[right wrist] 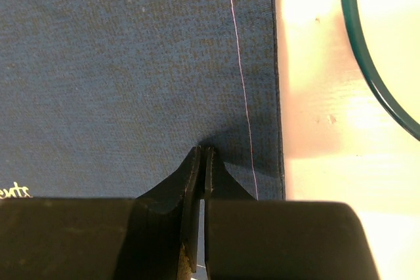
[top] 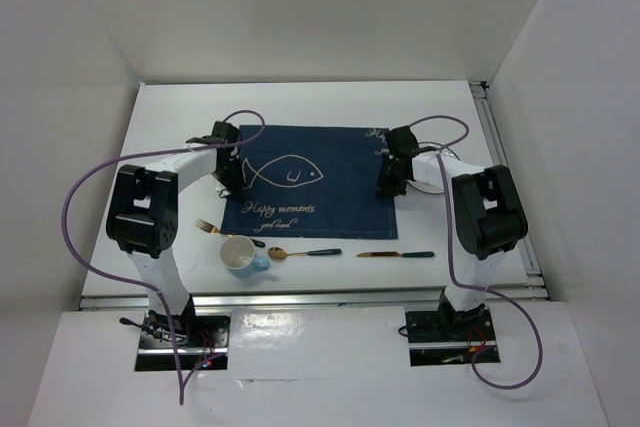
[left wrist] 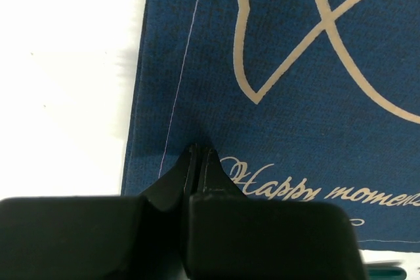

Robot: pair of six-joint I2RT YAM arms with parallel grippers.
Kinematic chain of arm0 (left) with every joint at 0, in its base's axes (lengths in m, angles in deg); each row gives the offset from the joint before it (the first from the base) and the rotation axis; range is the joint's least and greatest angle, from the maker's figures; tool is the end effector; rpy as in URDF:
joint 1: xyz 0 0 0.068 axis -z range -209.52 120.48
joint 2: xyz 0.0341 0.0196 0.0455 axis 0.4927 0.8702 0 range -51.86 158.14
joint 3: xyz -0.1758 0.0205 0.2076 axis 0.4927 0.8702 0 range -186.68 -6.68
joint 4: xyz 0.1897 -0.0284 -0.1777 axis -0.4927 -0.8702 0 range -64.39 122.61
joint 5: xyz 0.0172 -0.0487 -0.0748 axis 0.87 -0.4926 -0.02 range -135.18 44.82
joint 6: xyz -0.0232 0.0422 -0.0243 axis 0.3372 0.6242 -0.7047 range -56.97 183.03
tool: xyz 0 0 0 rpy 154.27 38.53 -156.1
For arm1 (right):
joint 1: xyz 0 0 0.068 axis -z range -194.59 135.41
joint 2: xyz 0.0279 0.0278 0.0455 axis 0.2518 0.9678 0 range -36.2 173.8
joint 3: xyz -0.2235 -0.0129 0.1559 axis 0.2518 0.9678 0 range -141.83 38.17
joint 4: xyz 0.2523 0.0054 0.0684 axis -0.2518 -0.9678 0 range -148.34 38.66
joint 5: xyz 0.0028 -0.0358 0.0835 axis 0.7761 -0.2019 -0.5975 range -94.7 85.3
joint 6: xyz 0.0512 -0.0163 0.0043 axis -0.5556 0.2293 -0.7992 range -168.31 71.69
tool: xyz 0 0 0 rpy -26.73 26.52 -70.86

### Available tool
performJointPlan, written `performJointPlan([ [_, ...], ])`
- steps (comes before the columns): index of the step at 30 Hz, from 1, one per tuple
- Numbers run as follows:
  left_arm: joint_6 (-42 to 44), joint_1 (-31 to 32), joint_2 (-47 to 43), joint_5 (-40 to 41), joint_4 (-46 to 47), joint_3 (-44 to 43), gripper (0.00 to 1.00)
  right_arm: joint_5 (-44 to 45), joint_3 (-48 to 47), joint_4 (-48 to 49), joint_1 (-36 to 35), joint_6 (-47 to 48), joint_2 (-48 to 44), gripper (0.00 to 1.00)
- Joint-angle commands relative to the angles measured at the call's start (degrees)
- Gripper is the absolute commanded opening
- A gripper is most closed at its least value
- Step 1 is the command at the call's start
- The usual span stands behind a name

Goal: Set the dinner table for one person

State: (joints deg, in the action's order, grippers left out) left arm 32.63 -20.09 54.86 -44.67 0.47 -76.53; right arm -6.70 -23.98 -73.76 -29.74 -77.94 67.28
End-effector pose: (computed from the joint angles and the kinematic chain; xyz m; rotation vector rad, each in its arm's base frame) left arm 0.3623 -0.0599 0.1649 -0.5097 2.7425 -0.1642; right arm 0.3410 0.0937 0.1552 0.3313 2.6966 0.2852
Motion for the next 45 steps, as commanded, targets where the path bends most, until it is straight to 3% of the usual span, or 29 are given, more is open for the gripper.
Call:
performJointPlan([
  [1, -0.63, 0.94, 0.51, 1.07, -5.56, 2.87, 0.0, 3.93, 2.12, -5.62, 0.39, 0.1, -0.39, 0.0],
  [7, -1.16, 1.47, -0.19, 2.82, -6.09, 3.39, 0.0, 3.93, -3.94, -8.69, 0.39, 0.62, -1.44, 0.01],
  [12, -1.16, 1.47, -2.39, 3.88, -7.41, 2.7, 0.0, 6.31, -8.33, -11.41, 1.44, 0.62, -8.64, 0.11],
  [15, -1.16, 1.47, -3.53, 3.88, -8.72, 0.86, 0.0, 5.0, -8.34, -11.95, 6.35, 0.1, -13.54, 0.29],
  [17, -1.16, 1.47, -5.28, 4.5, -9.43, -0.55, 0.0, 1.93, -6.33, -10.81, 11.87, -0.6, -16.46, 0.58],
  [20, -1.16, 1.99, -6.69, 5.11, -11.27, -3.01, 0.07, -3.86, -0.97, -8.18, 20.74, -2.7, -21.64, 0.76],
  [27, -0.11, 2.52, -10.29, 6.96, -15.31, -9.16, 0.48, -18.03, 12.22, 0.25, 36.76, -7.63, -27.1, 0.81],
  [39, 0.5, 2.52, -17.32, 5.82, -17.34, -13.92, 0.52, -22.96, 18.82, 18.36, 37.31, -14.39, -15.42, 0.86],
  [45, 1.04, 2.52, -20.58, 5.29, -16.29, -12.6, 0.55, -23.49, 22.33, 26.8, 37.31, -17.39, -10.58, 0.79],
])
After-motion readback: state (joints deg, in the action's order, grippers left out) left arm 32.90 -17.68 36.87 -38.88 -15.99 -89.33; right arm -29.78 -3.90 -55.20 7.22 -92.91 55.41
